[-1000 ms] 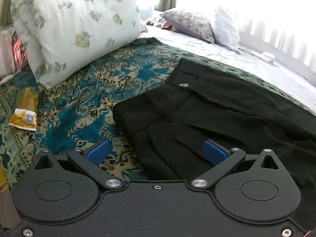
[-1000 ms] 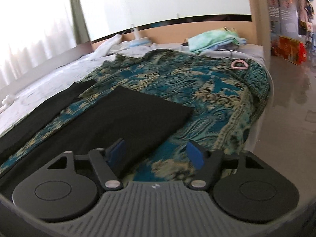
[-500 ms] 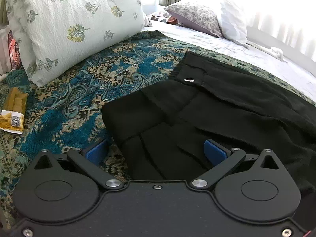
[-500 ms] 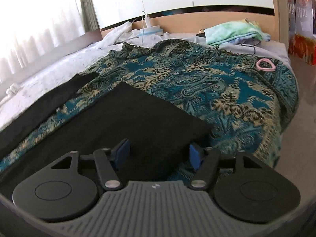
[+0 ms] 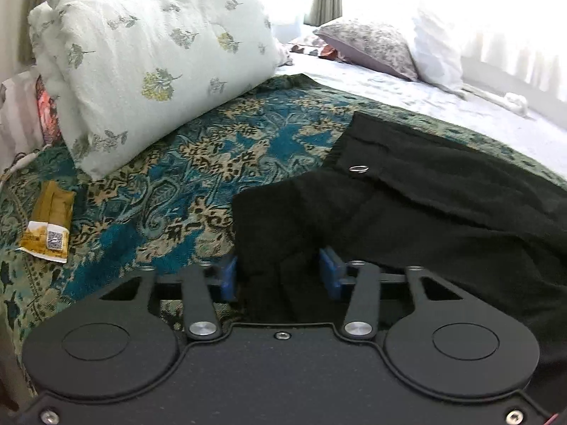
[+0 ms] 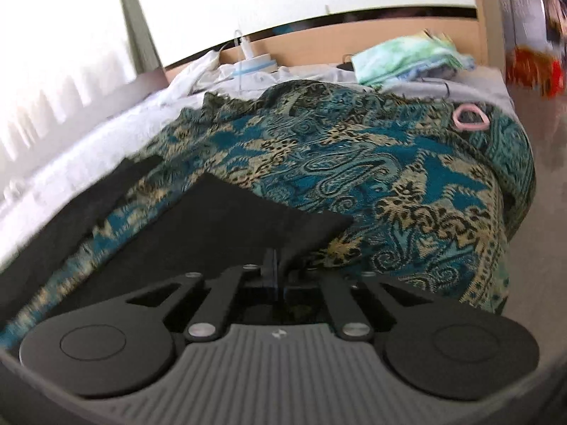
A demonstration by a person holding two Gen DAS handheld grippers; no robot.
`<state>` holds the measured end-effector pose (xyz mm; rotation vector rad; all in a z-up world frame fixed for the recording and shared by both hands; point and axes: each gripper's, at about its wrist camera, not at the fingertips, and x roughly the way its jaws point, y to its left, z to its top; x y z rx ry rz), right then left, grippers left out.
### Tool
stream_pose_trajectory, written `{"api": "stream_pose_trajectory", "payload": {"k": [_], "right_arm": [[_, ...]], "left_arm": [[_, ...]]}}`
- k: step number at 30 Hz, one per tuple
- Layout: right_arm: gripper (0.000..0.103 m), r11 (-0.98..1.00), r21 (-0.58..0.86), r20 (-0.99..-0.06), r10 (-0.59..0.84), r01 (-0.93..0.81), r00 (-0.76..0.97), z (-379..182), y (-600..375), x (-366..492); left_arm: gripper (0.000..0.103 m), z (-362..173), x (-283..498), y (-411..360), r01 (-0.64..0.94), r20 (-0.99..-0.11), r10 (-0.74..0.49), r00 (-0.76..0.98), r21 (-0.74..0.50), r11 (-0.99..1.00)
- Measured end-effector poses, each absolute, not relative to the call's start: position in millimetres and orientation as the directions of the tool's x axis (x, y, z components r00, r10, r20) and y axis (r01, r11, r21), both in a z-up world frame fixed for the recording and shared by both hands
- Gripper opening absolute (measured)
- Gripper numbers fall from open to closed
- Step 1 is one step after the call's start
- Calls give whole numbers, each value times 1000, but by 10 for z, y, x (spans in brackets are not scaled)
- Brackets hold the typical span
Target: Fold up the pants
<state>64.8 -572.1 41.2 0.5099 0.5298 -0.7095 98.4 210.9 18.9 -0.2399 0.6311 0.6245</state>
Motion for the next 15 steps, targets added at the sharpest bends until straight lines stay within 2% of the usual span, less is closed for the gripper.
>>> {"api": "stream_pose_trajectory", "payload": {"k": [2, 4, 6, 7, 8, 9, 10, 12, 15], "right_arm": [[5, 658, 241, -606, -472, 713, 640, 433, -5717, 649], [4, 670, 218, -603, -480, 710, 637, 464, -5686, 662], [4, 680, 188, -597, -493, 708, 632, 502, -5647, 683], [4, 684, 175, -597, -499, 708, 629, 521, -5635, 690], [4, 689, 162, -595, -503, 707, 626, 540, -5624, 699], [4, 692, 147, -596, -508, 706, 622, 561, -5614, 712], [4, 694, 139, -597, -511, 707, 619, 581, -5609, 724], [4, 691, 126, -597, -519, 711, 611, 629, -5612, 733], [5, 682, 94, -583, -553, 725, 596, 729, -5605, 715]], "left_arm": [[45, 189, 1015, 2117, -602, -626, 462, 628, -14, 799], [67, 150, 1059, 2152, -593, -646, 437, 626, -31, 804], [76, 107, 1071, 2165, -585, -643, 415, 643, -64, 808], [76, 94, 1085, 2149, -586, -641, 422, 641, -55, 808], [74, 97, 1098, 2121, -589, -638, 435, 635, -36, 808], [57, 108, 1104, 2093, -589, -631, 447, 634, -20, 808], [34, 133, 1103, 2064, -594, -619, 466, 632, -1, 804], [25, 205, 1098, 2031, -574, -605, 453, 654, -8, 819], [23, 374, 1071, 1886, -568, -534, 510, 674, 67, 820]]}}
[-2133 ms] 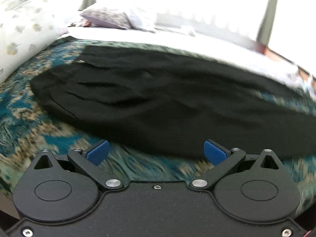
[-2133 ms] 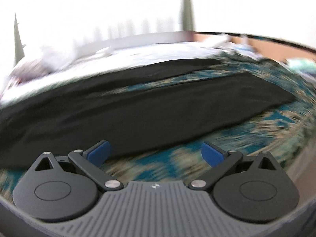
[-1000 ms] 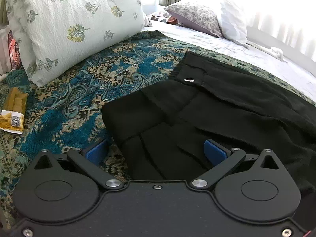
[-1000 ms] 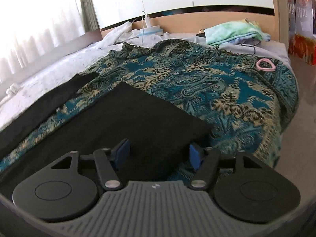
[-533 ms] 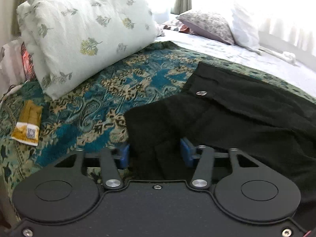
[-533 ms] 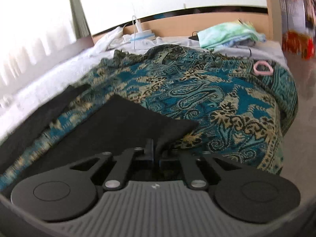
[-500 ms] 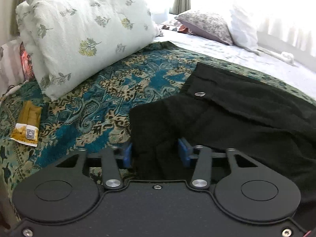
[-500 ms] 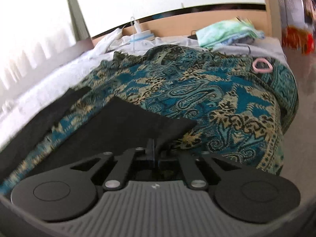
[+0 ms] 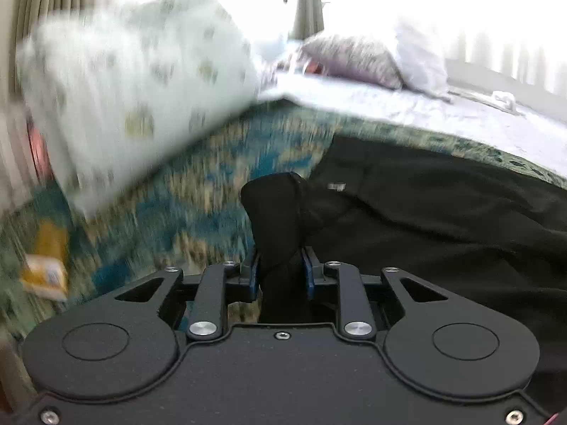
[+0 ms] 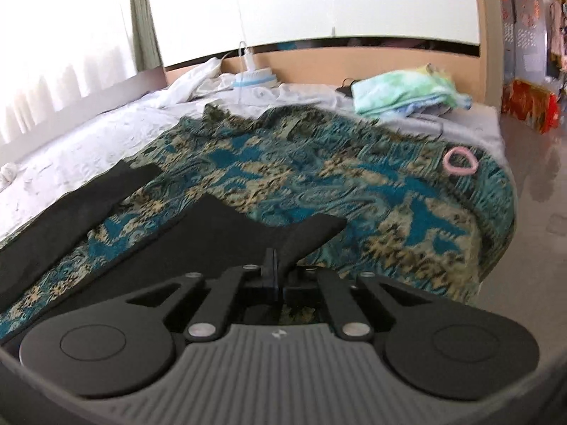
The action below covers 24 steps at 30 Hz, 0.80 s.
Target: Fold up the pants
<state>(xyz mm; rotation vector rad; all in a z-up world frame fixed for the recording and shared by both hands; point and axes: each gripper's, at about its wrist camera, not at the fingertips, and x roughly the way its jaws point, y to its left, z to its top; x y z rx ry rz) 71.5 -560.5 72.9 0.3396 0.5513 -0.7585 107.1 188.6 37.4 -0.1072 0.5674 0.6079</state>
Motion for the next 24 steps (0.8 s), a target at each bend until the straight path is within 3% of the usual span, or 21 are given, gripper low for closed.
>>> {"api": "stream_pose_trajectory", "payload": {"k": [10, 24], "right_arm": [[5, 685, -24, -492, -642, 728, 588, 982, -5510, 478], [5, 633, -67, -567, -660, 771, 492, 526, -5707, 313]], "left_arm": [[23, 812, 760, 1796, -465, -499, 464, 732, 131, 875], [24, 315, 610, 1835, -433, -574, 460, 677, 194, 880]]}}
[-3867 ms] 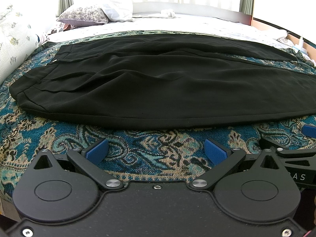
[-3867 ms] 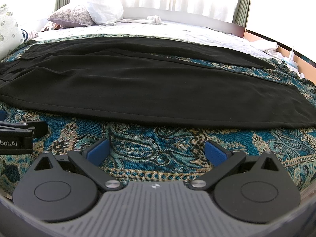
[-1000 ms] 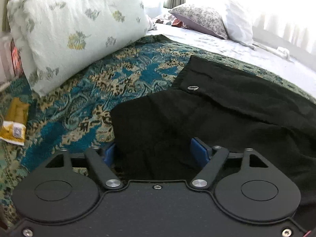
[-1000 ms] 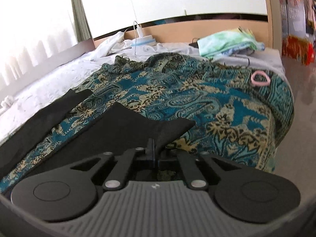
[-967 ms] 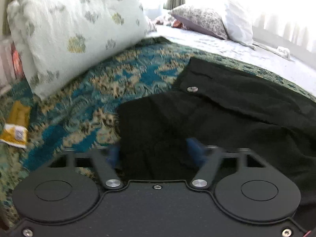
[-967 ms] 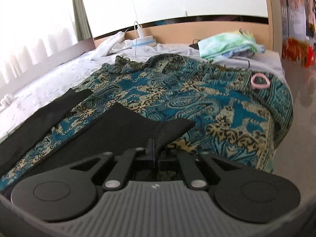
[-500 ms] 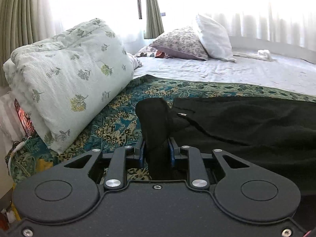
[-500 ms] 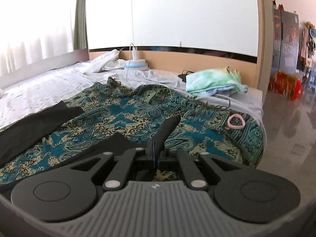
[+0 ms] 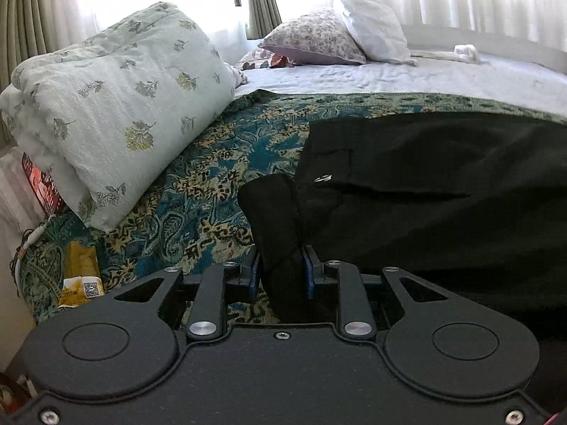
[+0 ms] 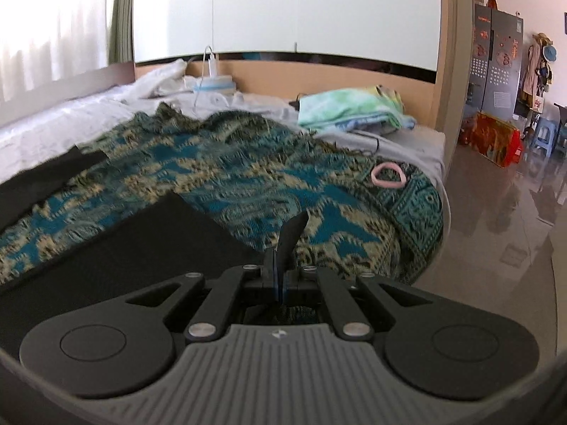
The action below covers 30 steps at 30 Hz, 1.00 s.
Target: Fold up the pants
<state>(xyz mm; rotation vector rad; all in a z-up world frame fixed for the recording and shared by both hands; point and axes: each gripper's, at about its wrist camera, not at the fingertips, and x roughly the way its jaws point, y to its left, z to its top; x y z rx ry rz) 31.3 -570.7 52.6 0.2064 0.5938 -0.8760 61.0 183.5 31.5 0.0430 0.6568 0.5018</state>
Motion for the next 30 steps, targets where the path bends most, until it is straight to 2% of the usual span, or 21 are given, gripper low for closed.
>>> {"api": "stream_pose_trajectory", "payload": {"k": [11, 14, 15, 16, 17, 19, 20, 22, 28, 30], "right_arm": [[6, 629, -96, -585, -662, 771, 468, 403, -5716, 374], [6, 628, -101, -592, -661, 771, 461, 400, -5723, 390], [10, 626, -106, -593, -663, 772, 457, 407, -5720, 394], [28, 628, -108, -593, -663, 770, 458, 419, -5717, 397], [35, 633, -107, -593, -660, 767, 462, 430, -5711, 397], [50, 639, -106, -591, -656, 762, 469, 463, -5691, 395], [53, 643, -104, -590, -654, 758, 473, 483, -5678, 394], [59, 646, -105, -586, -655, 756, 478, 528, -5643, 399], [78, 660, -73, -570, -643, 748, 512, 749, -5527, 446], [80, 671, -48, -561, -631, 740, 536, 839, -5475, 465]], "left_arm": [[29, 197, 635, 1878, -438, -596, 451, 664, 179, 881], [34, 184, 629, 1902, -446, -602, 447, 661, 164, 880], [40, 188, 626, 1913, -455, -603, 452, 657, 161, 876], [44, 199, 622, 1920, -464, -604, 458, 652, 160, 871], [47, 211, 620, 1928, -469, -607, 459, 648, 156, 869], [64, 250, 614, 1958, -483, -617, 460, 638, 144, 864], [70, 268, 608, 1974, -486, -622, 456, 637, 135, 863], [92, 318, 585, 1995, -489, -621, 449, 642, 118, 864], [98, 570, 564, 1964, -488, -580, 457, 674, 115, 865], [101, 680, 591, 1951, -476, -573, 442, 690, 100, 874]]}}
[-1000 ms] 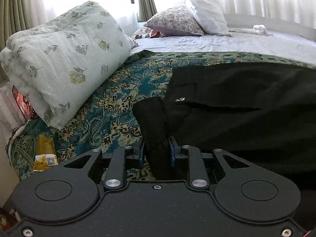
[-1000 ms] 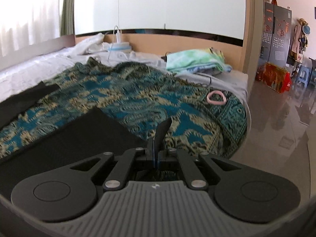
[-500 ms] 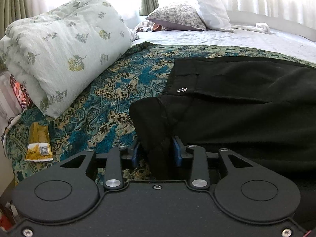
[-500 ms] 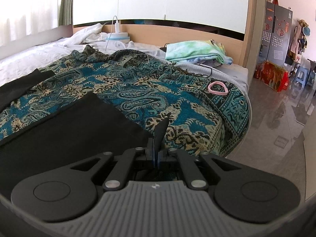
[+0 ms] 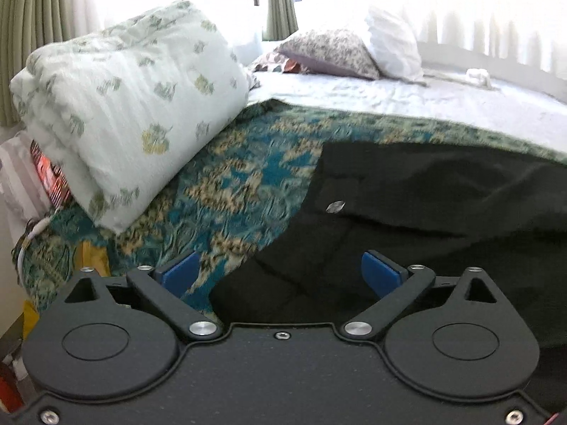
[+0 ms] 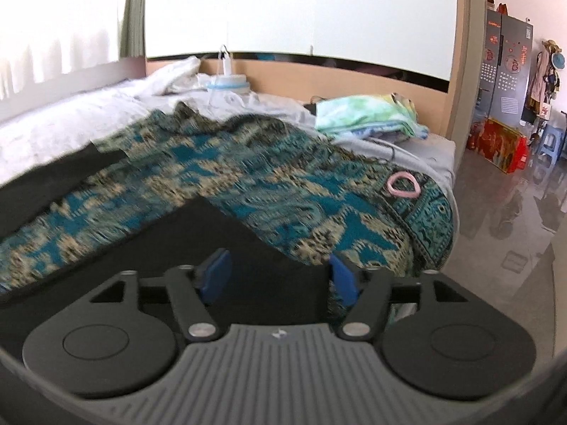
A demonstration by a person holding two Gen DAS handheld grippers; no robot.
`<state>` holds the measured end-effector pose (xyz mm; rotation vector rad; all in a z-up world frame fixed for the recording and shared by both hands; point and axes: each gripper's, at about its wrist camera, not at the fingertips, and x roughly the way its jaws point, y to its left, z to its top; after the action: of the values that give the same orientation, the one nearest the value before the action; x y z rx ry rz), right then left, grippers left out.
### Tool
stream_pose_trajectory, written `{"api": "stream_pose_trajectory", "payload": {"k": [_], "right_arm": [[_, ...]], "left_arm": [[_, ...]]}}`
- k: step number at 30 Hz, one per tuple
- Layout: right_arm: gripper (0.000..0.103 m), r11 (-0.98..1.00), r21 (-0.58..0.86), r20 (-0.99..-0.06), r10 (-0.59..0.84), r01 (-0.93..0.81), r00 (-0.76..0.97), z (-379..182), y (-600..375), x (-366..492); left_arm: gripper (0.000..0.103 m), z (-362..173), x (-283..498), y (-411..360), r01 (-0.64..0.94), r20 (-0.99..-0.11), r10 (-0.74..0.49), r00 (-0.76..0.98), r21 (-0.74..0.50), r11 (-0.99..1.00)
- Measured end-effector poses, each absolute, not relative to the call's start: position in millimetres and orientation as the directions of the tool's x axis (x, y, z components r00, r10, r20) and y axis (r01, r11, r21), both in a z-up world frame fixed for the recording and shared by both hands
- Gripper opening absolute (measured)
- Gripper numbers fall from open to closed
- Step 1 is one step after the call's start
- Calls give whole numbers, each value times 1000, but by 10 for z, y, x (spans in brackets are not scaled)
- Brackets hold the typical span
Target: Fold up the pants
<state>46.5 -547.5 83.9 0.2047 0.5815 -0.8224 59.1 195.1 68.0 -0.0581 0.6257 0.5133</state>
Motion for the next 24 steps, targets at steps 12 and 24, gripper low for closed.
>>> {"api": "stream_pose_trajectory", "payload": {"k": [12, 24], "right_arm": [[92, 780, 126, -524, -472, 613, 709, 1519, -4897, 934], [103, 846, 221, -560, -297, 485, 774, 1747, -4094, 2080]], "left_arm": [[103, 1285, 1170, 2042, -425, -608, 292, 738, -84, 901], [103, 1192, 2282, 2313, -545, -803, 181, 568, -202, 814]]}}
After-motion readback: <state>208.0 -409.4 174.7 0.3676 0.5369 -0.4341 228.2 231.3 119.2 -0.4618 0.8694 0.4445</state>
